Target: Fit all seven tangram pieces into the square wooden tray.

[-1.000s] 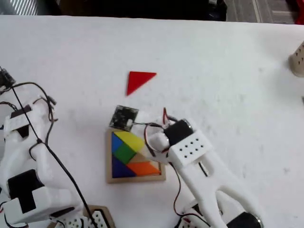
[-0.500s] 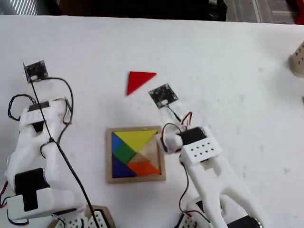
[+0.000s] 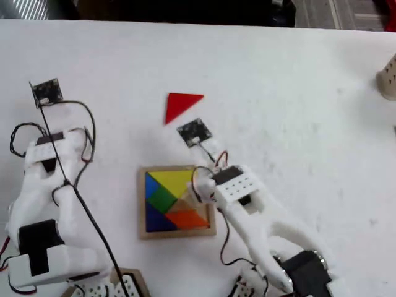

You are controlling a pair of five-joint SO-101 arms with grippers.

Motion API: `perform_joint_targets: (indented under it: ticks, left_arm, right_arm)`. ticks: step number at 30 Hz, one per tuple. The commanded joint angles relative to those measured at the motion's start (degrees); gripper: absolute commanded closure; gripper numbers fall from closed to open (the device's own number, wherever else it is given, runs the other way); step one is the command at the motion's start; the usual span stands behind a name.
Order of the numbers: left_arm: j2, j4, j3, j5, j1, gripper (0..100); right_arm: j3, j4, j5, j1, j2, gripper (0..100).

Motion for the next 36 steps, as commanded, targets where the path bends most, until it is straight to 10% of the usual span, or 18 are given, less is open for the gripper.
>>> perform_joint_targets:
  ticks: [1, 17, 25, 36]
  left_arm:
    - [-0.8, 0.3, -1.1, -0.5, 0.8, 98]
    - [-0.8, 0.3, -1.0, -0.6, 0.5, 98]
    - [-0.8, 0.3, -1.0, -0.6, 0.5, 98]
    - [-0.8, 0.2, -1.1, -0.6, 0.5, 98]
  right_arm:
    - [-3.2, 0.5, -0.5, -0.6, 0.8, 80.4]
    - [-22.9, 12.2, -3.5, 0.3, 21.8, 80.5]
    - [-31.1, 17.4, -5.1, 0.7, 29.0, 96.4]
    - [-32.4, 17.5, -19.3, 2.1, 29.1, 97.2]
